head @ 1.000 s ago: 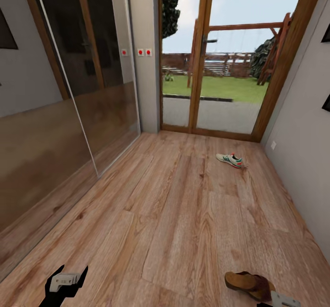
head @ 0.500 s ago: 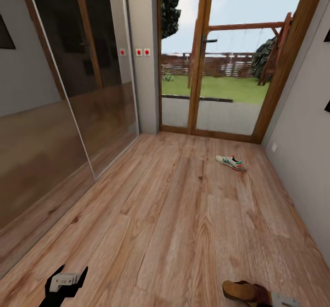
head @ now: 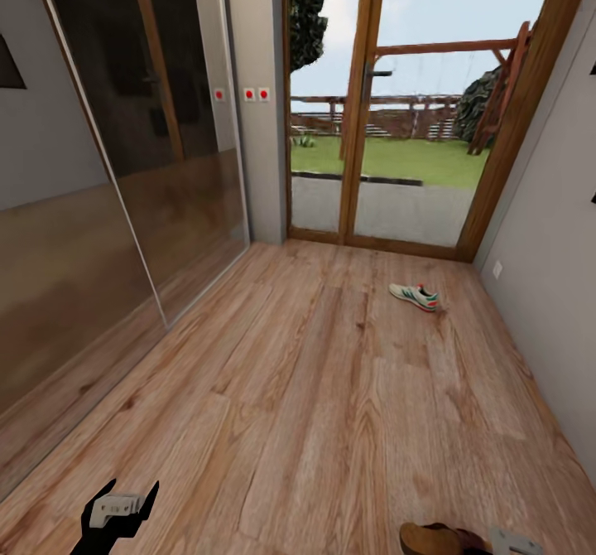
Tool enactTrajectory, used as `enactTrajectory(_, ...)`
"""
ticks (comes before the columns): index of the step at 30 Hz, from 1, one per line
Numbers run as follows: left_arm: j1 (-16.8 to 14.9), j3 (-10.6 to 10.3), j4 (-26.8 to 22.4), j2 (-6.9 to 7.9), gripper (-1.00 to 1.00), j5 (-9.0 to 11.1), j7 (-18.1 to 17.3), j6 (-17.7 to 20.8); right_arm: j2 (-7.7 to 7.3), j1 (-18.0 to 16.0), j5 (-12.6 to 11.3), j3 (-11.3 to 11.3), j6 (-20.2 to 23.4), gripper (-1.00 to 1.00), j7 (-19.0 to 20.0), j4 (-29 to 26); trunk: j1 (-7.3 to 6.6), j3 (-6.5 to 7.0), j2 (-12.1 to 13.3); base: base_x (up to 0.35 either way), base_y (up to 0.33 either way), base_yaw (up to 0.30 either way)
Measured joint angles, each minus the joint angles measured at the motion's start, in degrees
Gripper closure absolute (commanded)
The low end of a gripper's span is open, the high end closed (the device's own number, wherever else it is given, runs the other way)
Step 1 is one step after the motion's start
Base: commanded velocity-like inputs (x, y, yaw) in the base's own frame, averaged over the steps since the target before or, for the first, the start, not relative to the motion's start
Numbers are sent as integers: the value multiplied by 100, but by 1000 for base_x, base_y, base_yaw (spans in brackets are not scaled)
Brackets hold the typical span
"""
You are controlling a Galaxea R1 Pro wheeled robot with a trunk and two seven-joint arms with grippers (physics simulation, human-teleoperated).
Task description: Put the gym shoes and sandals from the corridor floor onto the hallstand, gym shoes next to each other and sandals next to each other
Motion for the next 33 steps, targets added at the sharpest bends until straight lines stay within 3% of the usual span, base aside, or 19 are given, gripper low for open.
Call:
enactTrajectory(14,0,0,0,0,-100,0,1,0,0,0,0,0,0,-100,0,0,0,0,0,-2,-3,175)
enactTrajectory(33,0,-5,0,0,-100,0,-7,0,0,0,0,0,0,-100,0,0,0,0,0,-173,107,35)
